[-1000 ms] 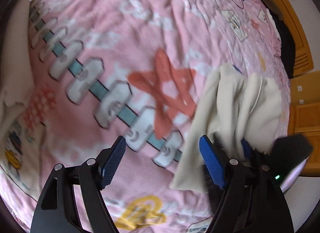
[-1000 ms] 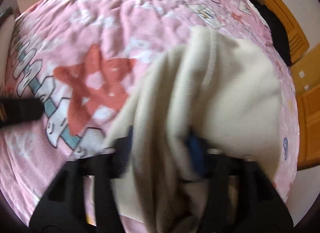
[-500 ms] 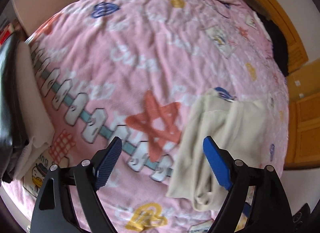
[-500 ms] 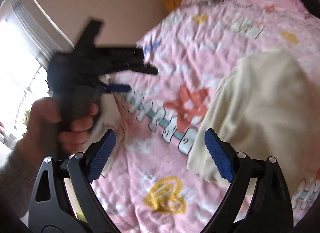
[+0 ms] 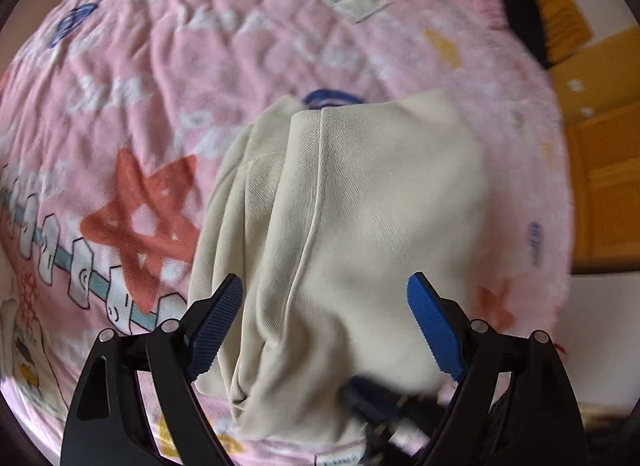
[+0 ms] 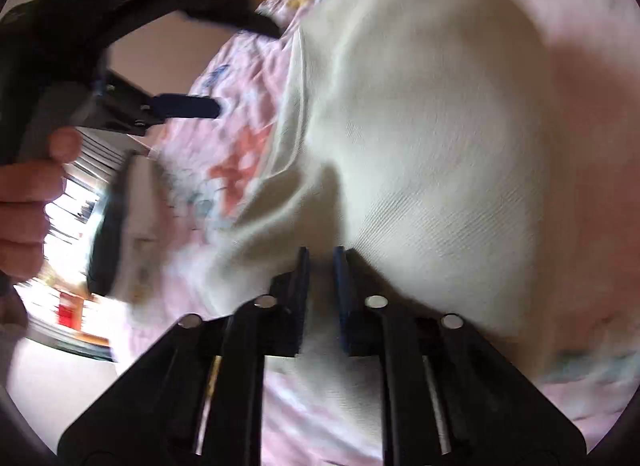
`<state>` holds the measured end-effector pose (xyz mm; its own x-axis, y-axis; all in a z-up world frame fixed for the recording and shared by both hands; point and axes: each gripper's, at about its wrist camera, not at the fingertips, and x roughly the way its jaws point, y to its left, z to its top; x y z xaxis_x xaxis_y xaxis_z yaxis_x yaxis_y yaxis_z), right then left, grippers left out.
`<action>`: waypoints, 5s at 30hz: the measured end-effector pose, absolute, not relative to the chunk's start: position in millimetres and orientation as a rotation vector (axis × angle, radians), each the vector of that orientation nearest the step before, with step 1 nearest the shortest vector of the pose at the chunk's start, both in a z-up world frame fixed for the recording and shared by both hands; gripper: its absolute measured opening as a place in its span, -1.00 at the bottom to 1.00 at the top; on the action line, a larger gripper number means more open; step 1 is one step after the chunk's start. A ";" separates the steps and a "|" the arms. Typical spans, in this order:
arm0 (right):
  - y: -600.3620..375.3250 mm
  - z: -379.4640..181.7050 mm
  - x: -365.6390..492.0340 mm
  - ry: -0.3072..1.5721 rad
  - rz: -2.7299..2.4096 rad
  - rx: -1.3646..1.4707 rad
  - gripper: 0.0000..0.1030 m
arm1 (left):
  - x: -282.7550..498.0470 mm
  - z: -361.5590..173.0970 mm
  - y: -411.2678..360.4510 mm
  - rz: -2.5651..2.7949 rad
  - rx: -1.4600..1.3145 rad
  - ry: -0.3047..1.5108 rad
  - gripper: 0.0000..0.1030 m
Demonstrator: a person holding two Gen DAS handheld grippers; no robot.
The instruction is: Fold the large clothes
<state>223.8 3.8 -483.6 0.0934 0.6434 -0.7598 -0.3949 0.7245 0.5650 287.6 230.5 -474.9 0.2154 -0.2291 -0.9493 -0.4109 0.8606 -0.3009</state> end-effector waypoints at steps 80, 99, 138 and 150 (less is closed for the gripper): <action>145.1 -382.0 348.4 1.239 0.786 -0.149 0.26 | 158.9 -599.6 288.4 0.604 -0.365 1.446 0.88; -77.2 -453.2 315.6 1.335 0.627 0.300 0.37 | 248.5 -513.4 346.4 -0.177 -0.513 1.453 0.84; -79.8 -540.3 353.9 1.291 0.935 0.698 0.90 | 306.3 -600.6 312.7 -0.188 -0.491 1.503 0.87; -87.5 -561.5 367.5 1.284 1.038 0.880 0.90 | 300.6 -607.3 292.8 -0.348 -0.717 1.452 0.84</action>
